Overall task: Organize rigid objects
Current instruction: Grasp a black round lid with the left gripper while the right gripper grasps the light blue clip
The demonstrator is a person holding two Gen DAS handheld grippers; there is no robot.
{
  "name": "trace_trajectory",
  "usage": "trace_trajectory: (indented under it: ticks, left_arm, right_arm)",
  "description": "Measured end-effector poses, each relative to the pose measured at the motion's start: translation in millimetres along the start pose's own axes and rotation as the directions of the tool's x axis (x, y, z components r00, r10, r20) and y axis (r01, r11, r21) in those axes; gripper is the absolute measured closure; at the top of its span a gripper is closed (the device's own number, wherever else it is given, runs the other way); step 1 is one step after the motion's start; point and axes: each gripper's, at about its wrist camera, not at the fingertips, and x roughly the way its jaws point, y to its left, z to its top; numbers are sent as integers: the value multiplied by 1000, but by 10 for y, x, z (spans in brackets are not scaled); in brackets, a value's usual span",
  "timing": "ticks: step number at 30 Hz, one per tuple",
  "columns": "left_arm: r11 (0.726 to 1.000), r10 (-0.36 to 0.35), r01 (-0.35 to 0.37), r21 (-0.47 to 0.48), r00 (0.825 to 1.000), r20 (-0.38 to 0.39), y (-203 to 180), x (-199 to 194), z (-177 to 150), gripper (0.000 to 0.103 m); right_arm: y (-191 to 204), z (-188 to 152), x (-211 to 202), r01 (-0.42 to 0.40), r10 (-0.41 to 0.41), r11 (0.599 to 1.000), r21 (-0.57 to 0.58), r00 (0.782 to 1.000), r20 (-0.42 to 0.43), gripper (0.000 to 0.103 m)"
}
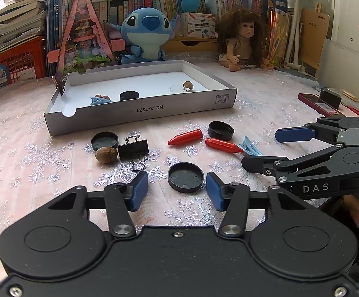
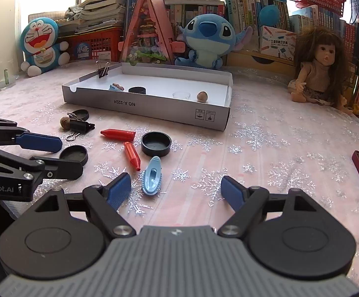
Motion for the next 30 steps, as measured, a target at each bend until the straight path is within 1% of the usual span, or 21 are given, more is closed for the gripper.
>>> trace_trajectory:
  ticks: [5,9,12,16,18,20,24,27,30]
  left_arm:
    - [1000,-5,5,-6,1000,0,7,1,10,63]
    - [1000,-11,11,-16,1000,-2,22,7,25,71]
    - [1000,-12,12,-21,1000,-2,27,6,29,73]
    - [1000,-12,12,-23,1000,-2,28,3,31,73]
    - [1000,-13,13,-26,1000,-1,27,0,33,73]
    - [999,-12,12,-32,1000,0,29,-10,40,73]
    - [999,-15,15,-51,1000,-3,58,-21,61,73]
    - [997,-11,10,-76,1000,-9,101,-21,91,73]
    - [996,-6,6,-85,1000,1,131,-40,135,73]
  right_arm:
    - [43,13,-23,-42,42,999,-10,999,5,29]
    - [79,21,-31,-69,69,997,-20,998,8,38]
    - [92,27,-25,-81,82,996,-20,997,5,48]
    - [103,34,-26,-87,87,996,-26,996,0,70]
    - [110,36,-28,-83,83,996,-33,997,-3,73]
    - [109,39,-30,-78,78,996,-32,997,-3,80]
    - [90,54,-47,-52,52,998,-22,999,3,83]
    - [70,84,-54,-29,29,999,-15,1000,5,83]
    - [35,131,-62,-3,3,1000,-7,1000,11,83]
